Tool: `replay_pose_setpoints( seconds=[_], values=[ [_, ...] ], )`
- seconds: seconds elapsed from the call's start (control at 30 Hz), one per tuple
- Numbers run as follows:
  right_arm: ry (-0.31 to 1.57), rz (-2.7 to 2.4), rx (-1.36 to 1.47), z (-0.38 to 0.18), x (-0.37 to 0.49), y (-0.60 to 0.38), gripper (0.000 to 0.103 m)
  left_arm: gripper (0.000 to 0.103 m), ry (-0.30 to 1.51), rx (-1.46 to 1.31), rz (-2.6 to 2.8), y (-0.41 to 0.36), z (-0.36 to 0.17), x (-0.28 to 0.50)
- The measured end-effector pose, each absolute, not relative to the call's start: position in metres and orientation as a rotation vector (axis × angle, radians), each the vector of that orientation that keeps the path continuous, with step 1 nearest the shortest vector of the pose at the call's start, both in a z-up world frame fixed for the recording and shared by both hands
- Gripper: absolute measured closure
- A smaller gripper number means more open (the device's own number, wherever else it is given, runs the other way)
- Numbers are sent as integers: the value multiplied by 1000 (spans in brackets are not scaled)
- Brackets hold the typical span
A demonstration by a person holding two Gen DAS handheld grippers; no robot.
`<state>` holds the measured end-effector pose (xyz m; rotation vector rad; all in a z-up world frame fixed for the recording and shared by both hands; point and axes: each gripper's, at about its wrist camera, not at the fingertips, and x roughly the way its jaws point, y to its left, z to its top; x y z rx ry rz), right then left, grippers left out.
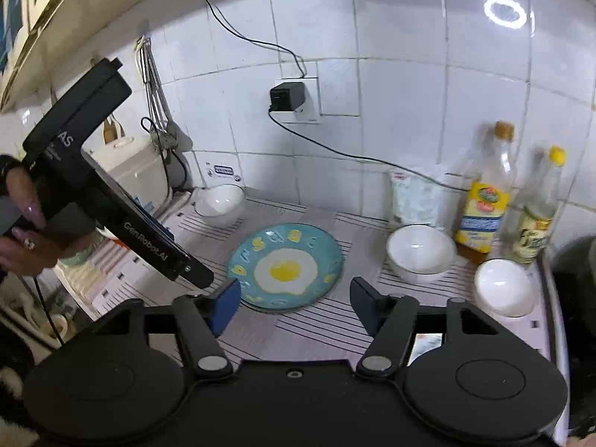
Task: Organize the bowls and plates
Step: 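Move the right tool to the pink LOVELY BEAR bunny plate, then grasp the bunny plate rim with the right tool and lift it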
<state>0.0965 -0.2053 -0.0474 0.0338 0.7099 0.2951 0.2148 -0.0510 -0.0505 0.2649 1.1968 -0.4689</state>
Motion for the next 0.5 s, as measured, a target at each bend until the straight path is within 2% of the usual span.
replay_pose_setpoints(
  seconds=[0.13, 0.17, 0.23, 0.27, 0.5],
  values=[
    [727, 322, 44, -50, 78, -237, 28, 12, 1170, 300, -494, -84, -48, 194],
    [730, 332, 51, -52, 73, -245, 25, 11, 1165, 308, -498, -91, -48, 190],
    [740, 324, 62, -55, 65, -262, 13, 9, 1158, 320, -506, -107, -50, 184],
    [744, 321, 64, -58, 62, -268, 12, 8, 1157, 323, -512, -114, -52, 181],
    [750, 237, 81, -90, 46, -322, 11, 5, 1186, 304, -527, -163, -82, 166]
  ],
)
